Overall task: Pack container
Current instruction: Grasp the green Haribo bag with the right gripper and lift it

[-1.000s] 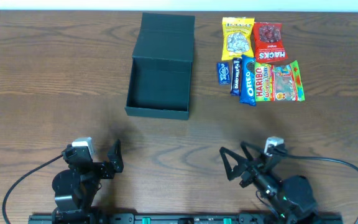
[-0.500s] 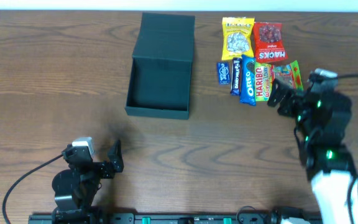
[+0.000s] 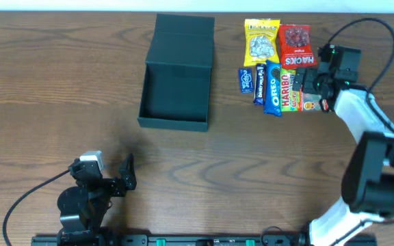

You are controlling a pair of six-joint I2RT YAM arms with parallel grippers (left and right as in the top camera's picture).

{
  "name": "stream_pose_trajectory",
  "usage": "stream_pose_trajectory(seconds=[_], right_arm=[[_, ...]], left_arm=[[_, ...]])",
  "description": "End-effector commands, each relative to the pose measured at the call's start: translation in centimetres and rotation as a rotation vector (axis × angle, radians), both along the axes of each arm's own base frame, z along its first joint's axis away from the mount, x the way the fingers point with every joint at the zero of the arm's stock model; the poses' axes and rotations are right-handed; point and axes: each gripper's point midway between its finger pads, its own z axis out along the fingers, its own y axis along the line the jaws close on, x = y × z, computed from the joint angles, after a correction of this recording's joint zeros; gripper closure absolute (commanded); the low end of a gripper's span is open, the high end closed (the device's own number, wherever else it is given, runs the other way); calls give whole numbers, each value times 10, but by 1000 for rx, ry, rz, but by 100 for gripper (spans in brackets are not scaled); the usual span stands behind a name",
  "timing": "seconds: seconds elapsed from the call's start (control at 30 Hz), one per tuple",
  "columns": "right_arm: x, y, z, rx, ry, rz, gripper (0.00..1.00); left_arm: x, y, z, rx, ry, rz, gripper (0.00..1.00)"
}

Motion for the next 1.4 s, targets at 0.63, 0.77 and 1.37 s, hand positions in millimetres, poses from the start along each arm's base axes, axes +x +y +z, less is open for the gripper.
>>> stream_pose_trajectory(seconds=[0.63,0.77,1.37], right_arm=[[-29,-14,-82,-50,290,-63,99],[-11,-15,-31,-31,186,-100,99],[-20,292,212,116,-664,1168,99]], left_arm=[[0,1,-9,-10,19,6,5],[0,1,-9,-10,20,6,5],[0,1,-9,-10,19,6,5]])
